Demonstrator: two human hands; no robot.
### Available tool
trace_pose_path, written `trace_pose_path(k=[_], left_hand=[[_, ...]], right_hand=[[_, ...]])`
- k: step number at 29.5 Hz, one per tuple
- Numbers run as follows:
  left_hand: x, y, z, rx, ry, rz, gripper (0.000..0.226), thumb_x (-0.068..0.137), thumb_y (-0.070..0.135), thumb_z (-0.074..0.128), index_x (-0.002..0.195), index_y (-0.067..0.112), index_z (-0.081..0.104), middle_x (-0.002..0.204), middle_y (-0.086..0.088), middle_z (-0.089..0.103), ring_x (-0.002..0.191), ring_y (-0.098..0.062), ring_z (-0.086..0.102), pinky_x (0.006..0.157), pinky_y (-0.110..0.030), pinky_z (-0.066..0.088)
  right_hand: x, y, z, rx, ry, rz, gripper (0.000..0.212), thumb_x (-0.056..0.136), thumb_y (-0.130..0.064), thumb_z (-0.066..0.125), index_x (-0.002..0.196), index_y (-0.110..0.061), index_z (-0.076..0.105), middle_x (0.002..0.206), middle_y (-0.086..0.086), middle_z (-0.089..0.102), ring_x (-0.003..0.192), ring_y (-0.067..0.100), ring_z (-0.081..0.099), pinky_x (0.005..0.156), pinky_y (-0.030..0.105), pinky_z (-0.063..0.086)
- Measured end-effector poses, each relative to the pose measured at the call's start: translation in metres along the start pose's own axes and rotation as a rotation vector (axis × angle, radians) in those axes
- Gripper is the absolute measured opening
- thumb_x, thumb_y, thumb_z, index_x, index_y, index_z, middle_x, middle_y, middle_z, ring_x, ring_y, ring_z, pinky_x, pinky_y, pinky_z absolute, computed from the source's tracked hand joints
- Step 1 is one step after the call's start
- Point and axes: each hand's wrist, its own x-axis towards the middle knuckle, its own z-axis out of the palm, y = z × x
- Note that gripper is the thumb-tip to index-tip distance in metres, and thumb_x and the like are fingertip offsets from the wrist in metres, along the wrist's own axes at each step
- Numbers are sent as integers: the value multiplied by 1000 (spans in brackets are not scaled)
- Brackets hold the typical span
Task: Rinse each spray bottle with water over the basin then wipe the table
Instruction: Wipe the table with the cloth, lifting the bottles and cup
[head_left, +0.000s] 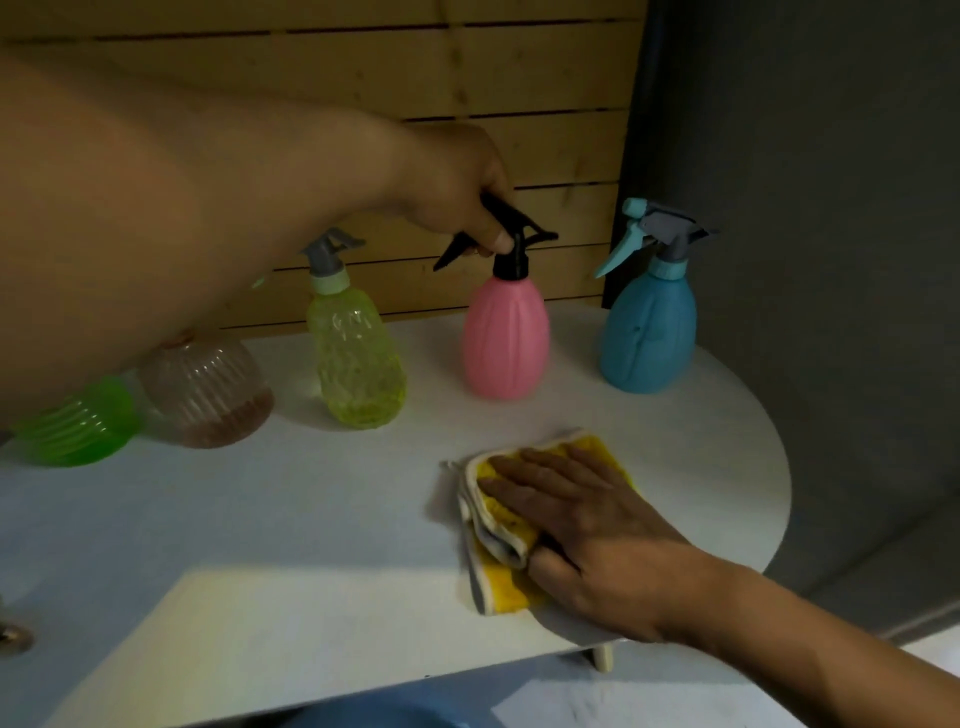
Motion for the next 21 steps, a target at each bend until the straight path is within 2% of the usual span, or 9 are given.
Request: trace_pose_path(k=[2,6,13,18,20,21], left_hand=[[1,-2,9,1,-15,22,7,91,30,77,97,25,76,87,9,74,86,-8,66,71,-23,46],[-2,-4,15,-47,-14,15,15,91,29,77,101,17,77,85,9,72,80,-7,64,74,-24,48],[-7,-2,14,-62,-30,-10,11,92,30,76,96,20,77,87,9,73,83,-7,63,74,-21,47],[-12,2,7,-33,-65,-36,14,91,30,77,100,20,78,90,9,75,98,-12,68,87,-27,50],[-14,9,3,26,-106,-49,23,88,38,78,107,24,77,101,10,75,106,-13,67,99,-32,51],[-15,12,0,66,-119,-60,36,86,47,77,116,26,75,113,13,73,112,-13,64,104,-35,49]], right_hand=[[1,-1,1,-1,7,7,77,84,-55,20,159,-45,16,167,-22,12,154,2,5,127,35,-2],[0,0,4,-8,25,16,69,92,-50,30,159,-44,16,167,-21,11,154,2,3,125,31,-9],[0,-2,4,-17,55,30,64,101,-44,39,160,-44,15,168,-21,8,154,3,0,122,29,-14],[-1,-2,3,-25,79,43,63,101,-44,39,160,-43,15,168,-20,7,154,3,1,119,26,-16],[-6,2,4,-17,82,57,63,101,-45,39,159,-43,16,168,-21,7,154,3,0,120,26,-16],[-8,4,3,-19,76,63,63,100,-46,37,159,-44,15,168,-22,7,154,2,0,120,26,-15]])
